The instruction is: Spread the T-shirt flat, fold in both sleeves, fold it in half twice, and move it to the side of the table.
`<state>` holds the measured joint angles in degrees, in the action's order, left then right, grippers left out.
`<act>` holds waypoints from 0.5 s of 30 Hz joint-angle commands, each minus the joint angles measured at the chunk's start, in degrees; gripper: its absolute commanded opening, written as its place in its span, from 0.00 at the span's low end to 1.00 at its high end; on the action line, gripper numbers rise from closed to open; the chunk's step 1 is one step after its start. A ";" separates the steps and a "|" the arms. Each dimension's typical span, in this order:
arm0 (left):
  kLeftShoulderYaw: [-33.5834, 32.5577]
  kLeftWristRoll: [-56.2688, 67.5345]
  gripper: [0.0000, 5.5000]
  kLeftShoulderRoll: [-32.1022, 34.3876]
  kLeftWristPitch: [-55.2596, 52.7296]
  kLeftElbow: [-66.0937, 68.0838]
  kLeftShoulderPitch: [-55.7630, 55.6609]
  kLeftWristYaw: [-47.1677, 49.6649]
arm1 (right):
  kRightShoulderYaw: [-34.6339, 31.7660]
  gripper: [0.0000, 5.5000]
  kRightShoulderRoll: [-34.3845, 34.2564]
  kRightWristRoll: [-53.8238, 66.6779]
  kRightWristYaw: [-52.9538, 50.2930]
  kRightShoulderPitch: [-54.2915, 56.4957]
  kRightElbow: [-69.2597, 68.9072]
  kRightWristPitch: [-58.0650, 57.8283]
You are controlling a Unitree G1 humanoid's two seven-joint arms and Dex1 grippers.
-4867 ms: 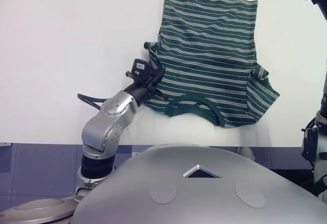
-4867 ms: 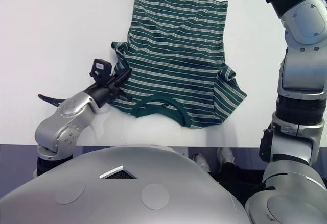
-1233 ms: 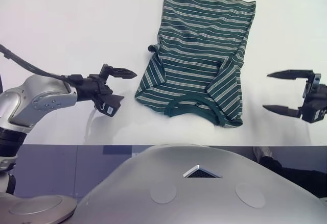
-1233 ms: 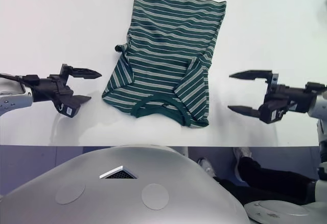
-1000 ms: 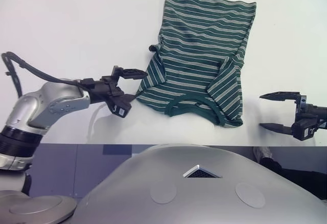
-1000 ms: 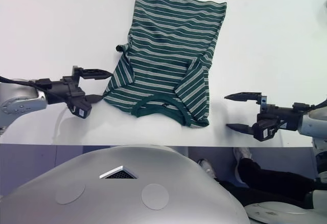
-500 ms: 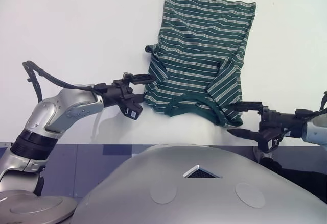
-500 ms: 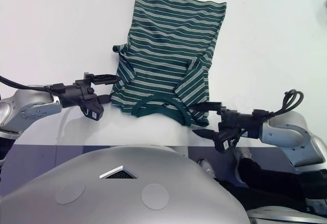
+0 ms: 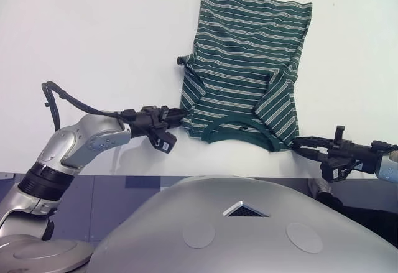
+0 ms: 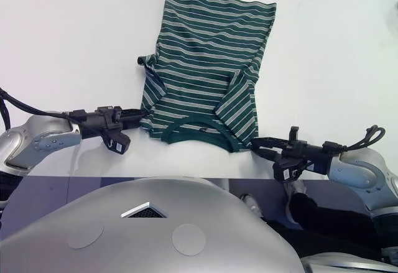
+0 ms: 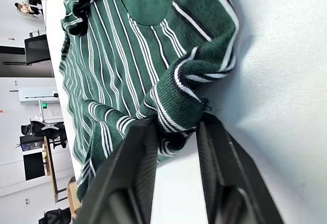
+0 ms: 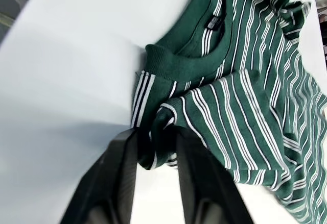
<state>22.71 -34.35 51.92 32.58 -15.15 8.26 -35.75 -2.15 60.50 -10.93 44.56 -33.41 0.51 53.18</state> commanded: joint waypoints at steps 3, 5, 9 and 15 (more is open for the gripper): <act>2.83 -2.15 0.03 -0.62 -2.74 1.61 1.47 -3.66 | -1.94 0.03 4.46 6.86 5.11 -2.33 -15.89 -15.75; 3.53 -1.80 0.00 -1.34 -3.31 1.40 0.64 -4.43 | -1.33 0.00 3.90 8.06 6.18 -2.09 -22.99 -22.41; 4.74 -0.57 0.00 -2.63 -5.03 0.69 -0.84 -6.92 | 1.92 0.00 1.79 7.77 7.34 0.86 -26.73 -28.88; 4.52 27.12 0.00 7.41 -8.36 -5.91 -4.23 -26.91 | 3.09 0.00 13.95 24.07 28.77 11.44 -24.78 -40.47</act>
<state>26.91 -12.71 56.87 26.08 -19.75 5.88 -57.46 1.49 70.44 8.28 67.24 -27.15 -25.17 16.03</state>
